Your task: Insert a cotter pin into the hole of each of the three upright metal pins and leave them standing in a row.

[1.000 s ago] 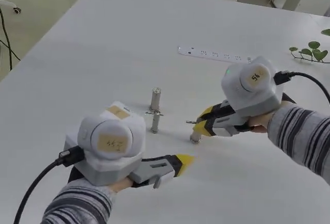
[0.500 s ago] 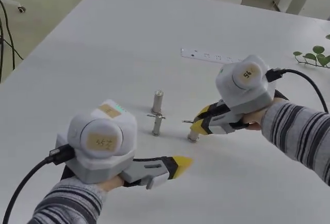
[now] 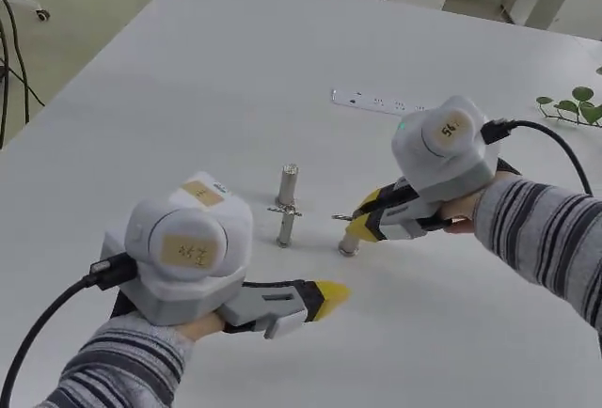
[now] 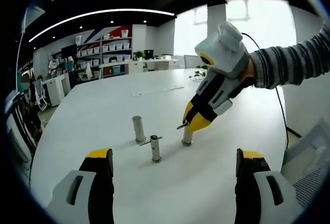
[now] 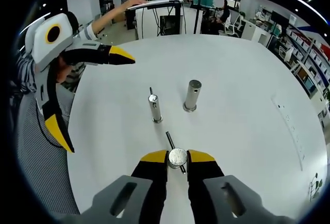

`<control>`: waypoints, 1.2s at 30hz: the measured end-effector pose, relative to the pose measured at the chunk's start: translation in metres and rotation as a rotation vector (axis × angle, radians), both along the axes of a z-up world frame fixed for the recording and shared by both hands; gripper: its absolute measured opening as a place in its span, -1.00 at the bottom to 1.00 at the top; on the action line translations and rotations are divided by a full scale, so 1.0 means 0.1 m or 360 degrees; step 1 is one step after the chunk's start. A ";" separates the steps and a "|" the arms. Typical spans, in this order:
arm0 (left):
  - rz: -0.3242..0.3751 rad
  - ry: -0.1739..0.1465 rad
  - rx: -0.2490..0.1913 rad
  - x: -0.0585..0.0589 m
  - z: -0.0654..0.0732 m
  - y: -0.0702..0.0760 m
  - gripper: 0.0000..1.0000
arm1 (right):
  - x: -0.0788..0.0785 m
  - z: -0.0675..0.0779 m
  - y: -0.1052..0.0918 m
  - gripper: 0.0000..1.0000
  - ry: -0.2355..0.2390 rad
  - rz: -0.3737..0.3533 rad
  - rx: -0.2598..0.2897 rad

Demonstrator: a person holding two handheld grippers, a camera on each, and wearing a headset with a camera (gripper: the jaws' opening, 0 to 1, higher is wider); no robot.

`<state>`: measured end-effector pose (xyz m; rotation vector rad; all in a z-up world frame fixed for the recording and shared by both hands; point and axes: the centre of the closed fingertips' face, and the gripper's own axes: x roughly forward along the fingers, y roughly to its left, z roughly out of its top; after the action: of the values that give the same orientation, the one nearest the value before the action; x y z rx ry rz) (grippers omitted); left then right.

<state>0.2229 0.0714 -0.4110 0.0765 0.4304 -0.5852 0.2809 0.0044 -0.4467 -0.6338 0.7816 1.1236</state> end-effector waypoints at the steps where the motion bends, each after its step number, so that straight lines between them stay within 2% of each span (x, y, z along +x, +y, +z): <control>1: 0.0003 0.0003 0.0002 0.00 0.00 0.01 0.97 | 0.00 0.00 0.00 -0.83 0.0004 -0.0004 -0.0006; 5: 0.0010 0.0011 0.0010 0.00 -0.01 0.02 0.97 | 0.00 -0.01 0.01 -0.82 -0.0007 0.0004 -0.0036; 7: 0.0016 0.0016 0.0022 0.01 -0.02 0.03 0.97 | 0.00 -0.02 0.01 -0.81 -0.0040 0.0045 -0.0066; 11: 0.0030 0.0016 0.0031 0.01 -0.02 0.06 0.97 | -0.01 -0.02 0.02 -0.75 -0.0019 -0.0003 -0.0036; 15: 0.0035 0.0018 0.0036 0.02 -0.02 0.06 0.97 | 0.01 -0.02 -0.01 -0.73 -0.0053 0.0001 -0.0054; 17: 0.0034 0.0021 0.0043 0.02 -0.03 0.06 0.97 | 0.04 0.01 0.01 -0.78 -0.0062 -0.0046 -0.0018; 18: 0.0032 0.0022 0.0044 0.02 -0.03 0.06 0.97 | 0.03 0.02 0.02 -0.80 -0.0043 -0.0061 0.0007; 24: 0.0029 0.0024 0.0052 0.01 -0.04 0.05 0.97 | 0.03 0.02 0.01 -0.81 -0.0046 -0.0108 -0.0005; 30: 0.0041 0.0025 0.0047 0.02 -0.03 0.07 0.97 | 0.02 0.02 -0.01 -0.82 0.0005 -0.0251 0.0027; 33: 0.0043 0.0026 0.0048 0.02 -0.03 0.07 0.97 | 0.02 0.03 -0.01 -0.82 0.0007 -0.0271 0.0032; 36: 0.0038 0.0025 0.0044 0.02 -0.03 0.06 0.97 | 0.01 0.03 -0.02 -0.81 -0.0014 -0.0229 0.0026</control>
<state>0.2246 0.0775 -0.4139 0.0930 0.4544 -0.5565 0.2822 0.0028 -0.4435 -0.5599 0.7972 0.9944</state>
